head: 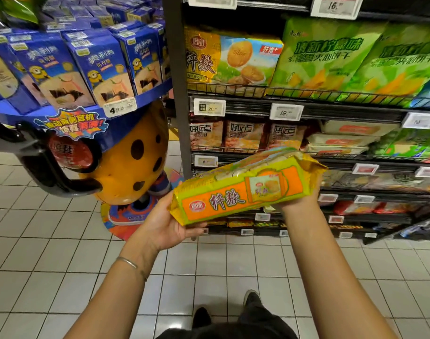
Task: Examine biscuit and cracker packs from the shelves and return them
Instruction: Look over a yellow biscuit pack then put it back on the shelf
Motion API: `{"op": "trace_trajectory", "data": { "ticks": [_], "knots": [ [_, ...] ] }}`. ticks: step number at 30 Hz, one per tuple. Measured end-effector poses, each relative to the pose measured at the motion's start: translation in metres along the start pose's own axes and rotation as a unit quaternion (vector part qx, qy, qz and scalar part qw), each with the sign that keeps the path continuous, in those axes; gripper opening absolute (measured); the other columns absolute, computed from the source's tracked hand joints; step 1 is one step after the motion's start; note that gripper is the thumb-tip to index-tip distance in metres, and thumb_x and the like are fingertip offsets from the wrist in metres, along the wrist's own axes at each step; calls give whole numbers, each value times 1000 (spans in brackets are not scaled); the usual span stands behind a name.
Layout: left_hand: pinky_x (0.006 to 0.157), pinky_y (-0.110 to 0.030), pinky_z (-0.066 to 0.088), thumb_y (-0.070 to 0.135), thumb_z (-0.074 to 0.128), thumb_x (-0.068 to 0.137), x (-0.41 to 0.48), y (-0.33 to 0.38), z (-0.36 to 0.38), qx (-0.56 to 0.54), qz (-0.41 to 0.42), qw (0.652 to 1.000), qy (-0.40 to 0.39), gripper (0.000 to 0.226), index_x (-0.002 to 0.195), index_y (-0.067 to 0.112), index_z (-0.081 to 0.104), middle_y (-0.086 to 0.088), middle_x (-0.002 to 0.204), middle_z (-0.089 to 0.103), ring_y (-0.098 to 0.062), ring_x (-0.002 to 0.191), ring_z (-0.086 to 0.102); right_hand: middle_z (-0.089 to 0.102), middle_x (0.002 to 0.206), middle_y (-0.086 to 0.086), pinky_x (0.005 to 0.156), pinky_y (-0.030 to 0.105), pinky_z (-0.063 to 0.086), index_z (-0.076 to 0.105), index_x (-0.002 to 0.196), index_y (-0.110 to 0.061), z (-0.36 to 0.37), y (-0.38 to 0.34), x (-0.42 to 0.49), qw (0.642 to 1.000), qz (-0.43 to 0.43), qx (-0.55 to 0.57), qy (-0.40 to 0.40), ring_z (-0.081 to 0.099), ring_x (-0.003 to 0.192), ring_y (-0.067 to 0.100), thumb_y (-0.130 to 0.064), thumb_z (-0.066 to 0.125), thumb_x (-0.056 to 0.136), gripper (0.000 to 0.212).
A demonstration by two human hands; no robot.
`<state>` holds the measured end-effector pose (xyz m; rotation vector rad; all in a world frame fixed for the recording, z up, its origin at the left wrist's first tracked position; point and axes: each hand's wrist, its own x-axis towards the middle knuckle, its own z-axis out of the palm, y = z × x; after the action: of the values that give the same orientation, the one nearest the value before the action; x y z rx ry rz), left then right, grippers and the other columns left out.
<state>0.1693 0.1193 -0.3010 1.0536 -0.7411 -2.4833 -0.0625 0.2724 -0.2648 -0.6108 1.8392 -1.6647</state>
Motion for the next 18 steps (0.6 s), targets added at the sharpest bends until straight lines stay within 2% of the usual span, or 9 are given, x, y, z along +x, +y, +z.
{"op": "trace_trajectory", "data": {
  "ticks": [2, 4, 5, 7, 9, 11, 13, 16, 18],
  "knots": [
    [58, -43, 64, 60, 47, 97, -2, 2, 4, -6, 13, 1000, -1, 60, 116, 13, 79, -23, 104, 77, -36, 75, 77, 58, 134, 6, 94, 35, 51, 28, 158, -29, 7, 3, 4, 998, 57, 10, 9, 65, 112, 24, 0, 64, 93, 80],
    [66, -41, 64, 60, 42, 103, 2, 2, 5, -18, 22, 1000, 7, 59, 126, 18, 76, -22, 125, 72, -38, 100, 75, 63, 136, 16, 95, 40, 50, 45, 149, -21, 15, -12, 19, 981, 146, 123, 27, 63, 111, 35, -28, 60, 101, 51],
    [72, -41, 64, 58, 42, 103, 1, 2, 6, -27, 28, 999, 5, 56, 131, 20, 73, -21, 134, 68, -39, 114, 71, 64, 135, 16, 102, 46, 47, 49, 145, -23, 19, -20, 30, 945, 197, 261, 18, 61, 115, 40, -47, 48, 103, 49],
    [83, -43, 63, 54, 50, 99, 1, 2, 9, -43, 45, 998, -20, 54, 140, 21, 66, -19, 145, 62, -39, 132, 61, 65, 135, 18, 113, 62, 37, 55, 142, -28, 22, -28, 49, 846, 250, 470, 3, 56, 123, 48, -69, 33, 96, 65],
    [101, -54, 56, 50, 66, 93, 1, 1, 13, -50, 56, 996, -40, 58, 143, 22, 63, -19, 150, 58, -40, 137, 57, 66, 132, 25, 108, 75, 35, 62, 139, -26, 26, -31, 53, 821, 278, 498, -26, 56, 121, 56, -72, 40, 90, 70],
    [118, -65, 35, 43, 86, 79, 3, -1, 16, -61, 84, 993, -64, 74, 145, 22, 61, -18, 153, 54, -41, 142, 51, 65, 131, 30, 99, 82, 38, 64, 135, -22, 28, -26, 50, 795, 308, 521, -37, 57, 119, 60, -69, 49, 87, 69],
    [123, -67, 23, 42, 86, 82, 6, -1, 20, -94, 100, 988, -69, 77, 150, 19, 57, -19, 156, 50, -43, 147, 43, 65, 128, 33, 90, 83, 43, 64, 133, -18, 33, -24, 46, 784, 338, 519, -35, 57, 117, 61, -66, 54, 85, 69],
    [121, -63, 32, 51, 57, 101, 9, -3, 19, -147, 131, 979, -53, 55, 145, 19, 62, -22, 155, 50, -47, 144, 46, 64, 126, 33, 90, 81, 45, 61, 131, -15, 37, -24, 47, 786, 367, 498, -23, 58, 116, 60, -62, 59, 86, 65],
    [109, -58, 50, 53, 73, 86, 8, 0, 21, -138, 140, 979, -53, 55, 132, 23, 73, -21, 147, 59, -47, 136, 55, 62, 133, 31, 96, 81, 41, 60, 133, -14, 36, -22, 48, 783, 375, 496, -28, 57, 120, 58, -56, 65, 86, 63]
  ]
}}
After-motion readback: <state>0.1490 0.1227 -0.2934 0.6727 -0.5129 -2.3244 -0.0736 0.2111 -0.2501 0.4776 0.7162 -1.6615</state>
